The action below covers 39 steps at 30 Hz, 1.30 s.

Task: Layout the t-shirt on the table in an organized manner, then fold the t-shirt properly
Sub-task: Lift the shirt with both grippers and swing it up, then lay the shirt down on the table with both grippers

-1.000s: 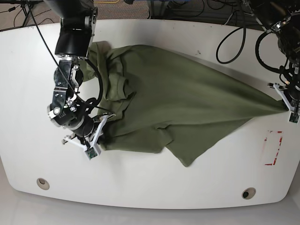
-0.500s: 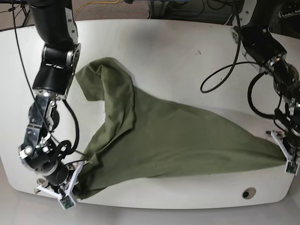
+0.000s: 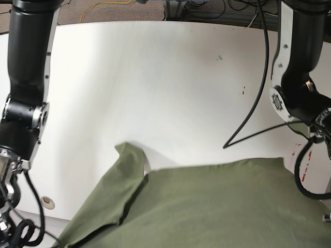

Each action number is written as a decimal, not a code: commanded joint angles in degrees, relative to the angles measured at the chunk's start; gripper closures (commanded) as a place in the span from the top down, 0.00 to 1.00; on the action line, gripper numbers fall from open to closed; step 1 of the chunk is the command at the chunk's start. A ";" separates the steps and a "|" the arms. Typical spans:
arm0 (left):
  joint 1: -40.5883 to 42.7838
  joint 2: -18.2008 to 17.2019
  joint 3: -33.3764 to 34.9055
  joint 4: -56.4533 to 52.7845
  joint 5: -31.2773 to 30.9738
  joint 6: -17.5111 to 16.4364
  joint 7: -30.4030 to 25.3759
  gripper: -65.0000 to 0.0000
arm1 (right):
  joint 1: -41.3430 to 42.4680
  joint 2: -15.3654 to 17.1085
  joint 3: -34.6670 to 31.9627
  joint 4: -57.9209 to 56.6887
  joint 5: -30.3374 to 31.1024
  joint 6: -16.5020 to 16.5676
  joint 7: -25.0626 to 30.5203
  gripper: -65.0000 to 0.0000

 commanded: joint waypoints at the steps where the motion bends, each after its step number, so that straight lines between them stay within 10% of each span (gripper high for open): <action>1: -7.07 -1.18 0.75 0.59 0.41 0.66 -0.19 0.00 | 8.58 1.83 -1.77 0.77 -0.61 -0.58 -1.16 0.05; 15: -6.46 -0.92 3.91 0.77 0.32 0.66 2.18 0.00 | 8.58 7.28 -2.03 9.65 -0.52 -0.58 -9.07 0.05; 19: -1.71 -0.39 3.91 1.12 0.23 0.66 2.18 0.00 | -2.61 7.72 3.86 16.33 -0.52 -0.58 -9.24 0.05; 31: 18.68 1.11 1.10 1.38 0.14 0.66 -4.06 0.00 | -37.60 -1.16 19.42 24.41 -0.52 -0.58 -7.22 0.05; 39: 31.87 1.11 -1.36 3.05 -0.73 0.66 -7.49 0.00 | -58.96 -9.68 25.22 23.98 -0.87 -0.58 5.35 0.05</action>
